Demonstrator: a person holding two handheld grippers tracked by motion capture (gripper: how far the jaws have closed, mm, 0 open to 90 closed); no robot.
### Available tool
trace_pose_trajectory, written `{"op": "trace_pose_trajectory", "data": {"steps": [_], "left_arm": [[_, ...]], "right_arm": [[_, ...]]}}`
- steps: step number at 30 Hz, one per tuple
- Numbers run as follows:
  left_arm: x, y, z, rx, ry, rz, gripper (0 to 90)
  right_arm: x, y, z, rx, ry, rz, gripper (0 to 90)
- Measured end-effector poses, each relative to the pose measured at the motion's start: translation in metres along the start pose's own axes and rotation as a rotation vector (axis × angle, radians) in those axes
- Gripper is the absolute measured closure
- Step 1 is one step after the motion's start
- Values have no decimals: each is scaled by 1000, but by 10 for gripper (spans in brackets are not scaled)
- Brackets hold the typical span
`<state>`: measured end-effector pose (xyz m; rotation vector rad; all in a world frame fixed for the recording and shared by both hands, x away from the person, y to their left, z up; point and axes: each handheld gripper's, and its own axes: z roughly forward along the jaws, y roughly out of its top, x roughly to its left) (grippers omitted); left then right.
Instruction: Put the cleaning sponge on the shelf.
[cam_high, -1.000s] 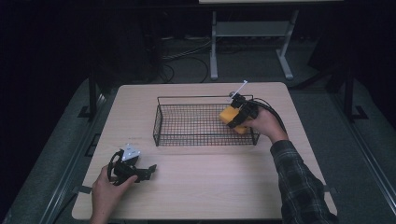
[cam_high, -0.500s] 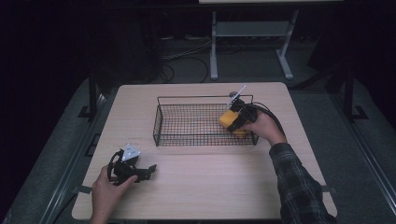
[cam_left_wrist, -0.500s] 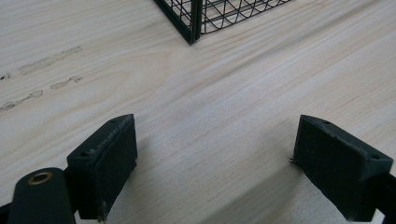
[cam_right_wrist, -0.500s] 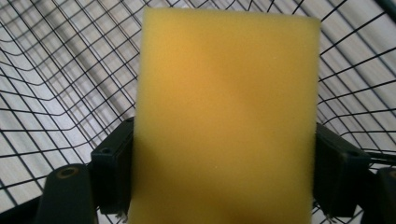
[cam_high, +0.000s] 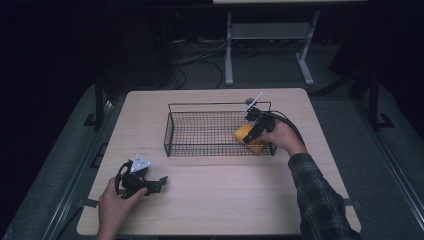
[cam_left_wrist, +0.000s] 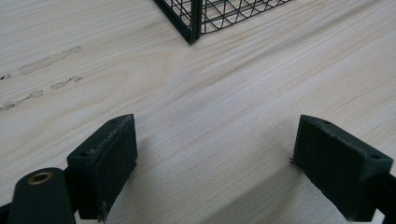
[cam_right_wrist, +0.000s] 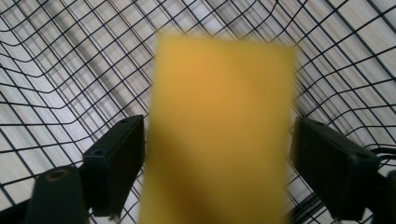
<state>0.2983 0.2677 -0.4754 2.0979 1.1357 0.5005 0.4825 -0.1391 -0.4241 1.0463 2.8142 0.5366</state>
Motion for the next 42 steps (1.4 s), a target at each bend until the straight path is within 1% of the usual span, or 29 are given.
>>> {"op": "trace_pose_trajectory", "data": {"steps": [4, 10, 11, 17, 19, 20, 24, 29, 33, 36, 42], "left_arm": [[0, 0, 0, 0, 0, 0, 127], [0, 0, 0, 0, 0, 0, 127], [0, 0, 0, 0, 0, 0, 127], [0, 0, 0, 0, 0, 0, 127], [0, 0, 0, 0, 0, 0, 127], [0, 0, 0, 0, 0, 0, 127], [0, 0, 0, 0, 0, 0, 127], [0, 0, 0, 0, 0, 0, 127], [0, 0, 0, 0, 0, 0, 127], [0, 0, 0, 0, 0, 0, 127], [0, 0, 0, 0, 0, 0, 127]], "right_arm": [[1, 0, -1, 1, 0, 0, 155], [0, -1, -10, -26, -7, 9, 148], [1, -1, -16, -34, -10, 17, 144], [4, -5, -36, -78, -12, 29, 133], [4, -6, -39, -84, -14, 31, 132], [4, -9, -44, -100, -12, 38, 128], [5, -15, -55, -132, -21, 44, 101], [9, -26, -66, -171, -27, 48, 81], [11, -39, -74, -181, -43, 54, 30], [13, -50, -80, -196, -60, 53, 30], [16, -74, -89, -233, -85, 72, 20]]}}
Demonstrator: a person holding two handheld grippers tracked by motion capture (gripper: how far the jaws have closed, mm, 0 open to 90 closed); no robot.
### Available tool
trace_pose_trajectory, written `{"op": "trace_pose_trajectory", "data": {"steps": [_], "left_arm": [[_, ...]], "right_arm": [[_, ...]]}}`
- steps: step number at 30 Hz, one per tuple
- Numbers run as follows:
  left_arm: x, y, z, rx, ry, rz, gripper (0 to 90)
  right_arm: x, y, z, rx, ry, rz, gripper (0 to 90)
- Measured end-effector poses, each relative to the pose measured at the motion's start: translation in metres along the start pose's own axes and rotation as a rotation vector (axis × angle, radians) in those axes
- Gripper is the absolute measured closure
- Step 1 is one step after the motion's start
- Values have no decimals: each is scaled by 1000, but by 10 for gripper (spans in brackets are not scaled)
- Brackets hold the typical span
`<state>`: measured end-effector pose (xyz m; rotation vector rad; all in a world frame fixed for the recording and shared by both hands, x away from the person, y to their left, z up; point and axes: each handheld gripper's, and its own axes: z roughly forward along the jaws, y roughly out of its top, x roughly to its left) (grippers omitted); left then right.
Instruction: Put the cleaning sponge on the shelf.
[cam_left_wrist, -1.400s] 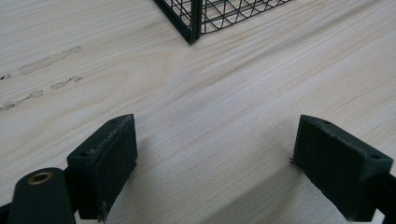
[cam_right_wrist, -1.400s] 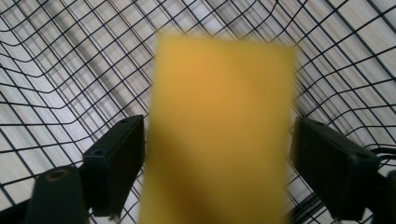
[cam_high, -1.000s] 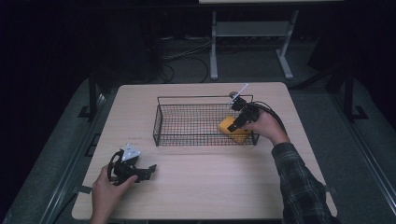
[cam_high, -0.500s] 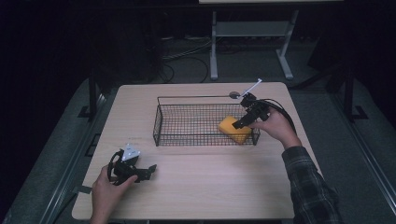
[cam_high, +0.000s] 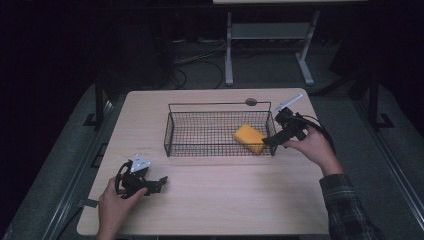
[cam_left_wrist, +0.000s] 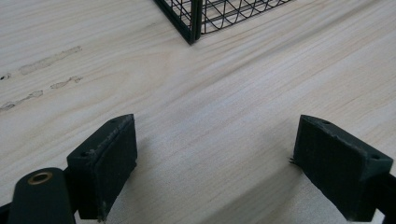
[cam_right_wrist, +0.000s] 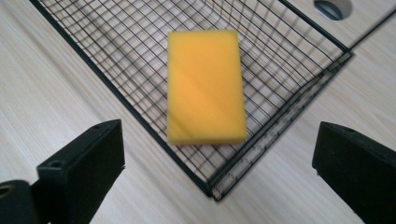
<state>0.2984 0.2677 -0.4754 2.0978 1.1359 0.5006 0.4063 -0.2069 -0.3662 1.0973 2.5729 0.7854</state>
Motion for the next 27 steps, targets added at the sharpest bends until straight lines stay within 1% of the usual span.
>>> {"op": "trace_pose_trajectory", "data": {"steps": [1, 3, 4, 8, 9, 11, 17, 20, 21, 22, 25, 26, 27], "left_arm": [[0, 0, 0, 0, 0, 0, 127], [0, 0, 0, 0, 0, 0, 127], [0, 0, 0, 0, 0, 0, 127], [0, 0, 0, 0, 0, 0, 127], [0, 0, 0, 0, 0, 0, 127], [0, 0, 0, 0, 0, 0, 127], [0, 0, 0, 0, 1, 1, 127], [0, 0, 0, 0, 0, 0, 127], [0, 0, 0, 0, 0, 0, 127], [0, 0, 0, 0, 0, 0, 127], [0, 0, 0, -3, 0, 0, 127], [0, 0, 0, -3, 0, 0, 127], [0, 0, 0, -3, 0, 0, 127]], "right_arm": [[0, 0, 0, 0, 0, 0, 20], [2, -10, -7, -25, -3, 8, 13], [3, -13, -9, -31, -9, 9, 12], [7, -25, -15, -51, -8, 16, 9], [7, -28, -16, -58, -12, 10, 0], [9, -36, -17, -60, -13, 25, 0], [11, -60, -18, -72, -16, 50, 0], [12, -72, -18, -79, -17, 71, 0], [12, -72, -18, -79, -17, 71, 0], [12, -79, -17, -83, -21, 80, 0], [13, -90, -15, -91, -21, 94, 0], [13, -90, -15, -91, -21, 94, 0], [14, -94, -14, -91, -24, 95, 0]]}}
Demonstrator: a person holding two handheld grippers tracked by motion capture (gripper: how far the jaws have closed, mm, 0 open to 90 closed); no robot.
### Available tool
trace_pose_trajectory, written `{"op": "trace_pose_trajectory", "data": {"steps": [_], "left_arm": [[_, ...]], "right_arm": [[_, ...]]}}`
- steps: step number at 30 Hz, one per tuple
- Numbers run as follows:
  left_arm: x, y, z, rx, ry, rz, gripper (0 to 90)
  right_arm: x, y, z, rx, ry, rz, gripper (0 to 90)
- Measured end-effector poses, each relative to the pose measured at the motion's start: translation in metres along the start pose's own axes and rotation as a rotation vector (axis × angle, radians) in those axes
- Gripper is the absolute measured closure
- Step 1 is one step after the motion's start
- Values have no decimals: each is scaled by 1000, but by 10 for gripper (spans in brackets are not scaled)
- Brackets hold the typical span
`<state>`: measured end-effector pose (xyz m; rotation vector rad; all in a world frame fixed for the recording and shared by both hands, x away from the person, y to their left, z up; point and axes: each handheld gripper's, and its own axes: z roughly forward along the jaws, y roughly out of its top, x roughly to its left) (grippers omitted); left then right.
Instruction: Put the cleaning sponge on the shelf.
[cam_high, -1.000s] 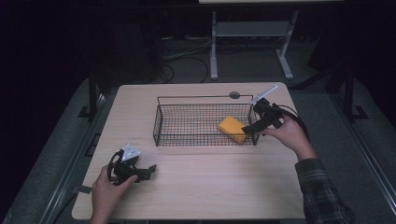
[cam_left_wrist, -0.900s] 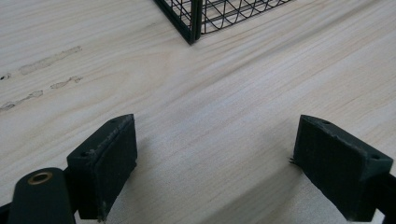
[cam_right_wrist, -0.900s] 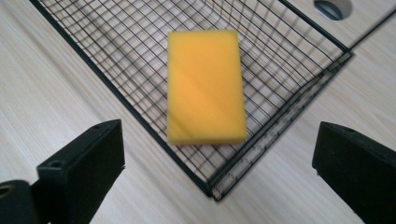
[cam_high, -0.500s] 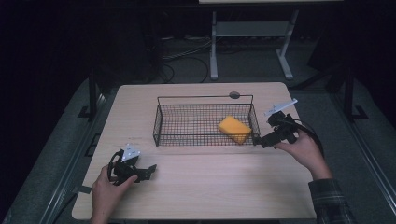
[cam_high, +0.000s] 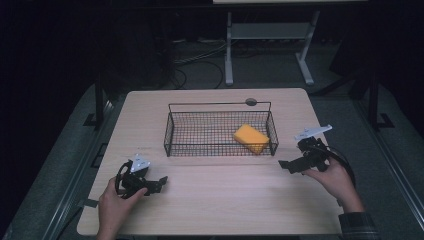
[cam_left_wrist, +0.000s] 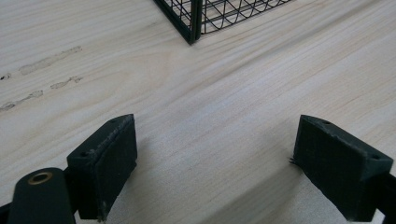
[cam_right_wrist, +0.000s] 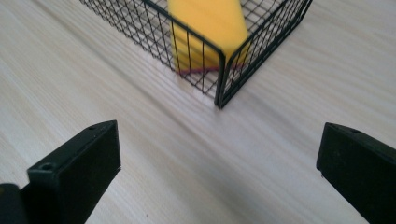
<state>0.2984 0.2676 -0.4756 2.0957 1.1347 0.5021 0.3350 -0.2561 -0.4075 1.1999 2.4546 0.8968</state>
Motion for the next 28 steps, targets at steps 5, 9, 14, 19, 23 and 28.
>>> {"op": "trace_pose_trajectory", "data": {"steps": [5, 9, 14, 19, 23, 28], "left_arm": [[0, 0, 0, 0, 0, 0, 127], [0, 0, 0, -1, 0, 0, 127], [0, 0, 0, 2, 0, 2, 127], [0, 0, 0, 2, 0, 3, 127], [0, 0, 0, 2, 1, 3, 127], [0, 0, 0, 2, 1, 3, 127]], "right_arm": [[5, -25, 6, -7, -22, 13, 0], [8, -38, 8, -19, -30, 20, 0], [11, -57, 9, -36, -47, 33, 0], [14, -78, 12, -34, -66, 63, 0], [16, -85, 13, -30, -65, 66, 0], [17, -93, 15, -21, -64, 69, 0]]}}
